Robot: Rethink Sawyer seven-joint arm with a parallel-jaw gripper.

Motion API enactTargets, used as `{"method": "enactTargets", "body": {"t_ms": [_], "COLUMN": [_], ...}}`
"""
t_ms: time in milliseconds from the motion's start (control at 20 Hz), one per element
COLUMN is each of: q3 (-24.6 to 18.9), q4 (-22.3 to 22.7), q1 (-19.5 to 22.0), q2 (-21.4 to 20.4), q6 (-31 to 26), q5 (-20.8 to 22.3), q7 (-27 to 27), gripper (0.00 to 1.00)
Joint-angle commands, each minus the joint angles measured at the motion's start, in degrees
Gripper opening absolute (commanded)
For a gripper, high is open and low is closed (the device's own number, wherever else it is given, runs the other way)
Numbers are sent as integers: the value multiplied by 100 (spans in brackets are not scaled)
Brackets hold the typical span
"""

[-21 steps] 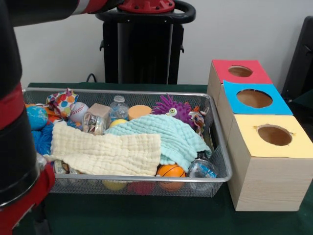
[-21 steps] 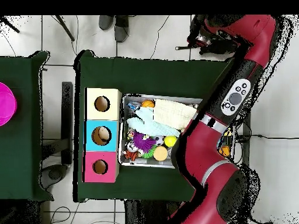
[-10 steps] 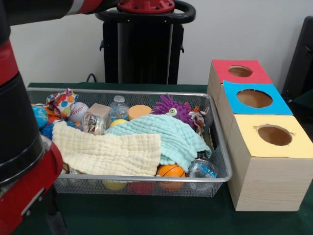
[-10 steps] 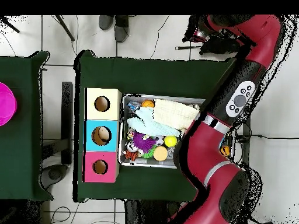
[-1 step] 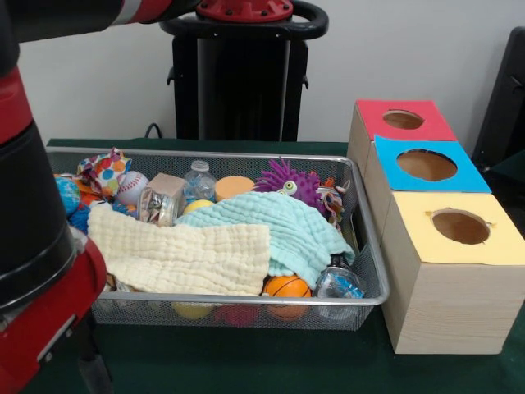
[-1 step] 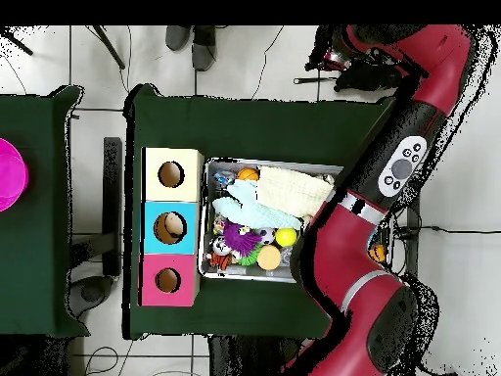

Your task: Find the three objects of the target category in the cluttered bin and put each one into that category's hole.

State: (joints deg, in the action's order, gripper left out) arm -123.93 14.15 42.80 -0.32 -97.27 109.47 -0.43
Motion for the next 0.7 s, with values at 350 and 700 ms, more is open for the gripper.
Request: {"method": "enactTargets", "body": {"t_ms": [350,700], "q3": [15,-288], "q4": [-672,-765], "q1": [40,137], "q2": [-170,-201], "q6": [-291,-87], "q5": [705,988], "q7": [-1128,-702], "gripper": [100,100]}}
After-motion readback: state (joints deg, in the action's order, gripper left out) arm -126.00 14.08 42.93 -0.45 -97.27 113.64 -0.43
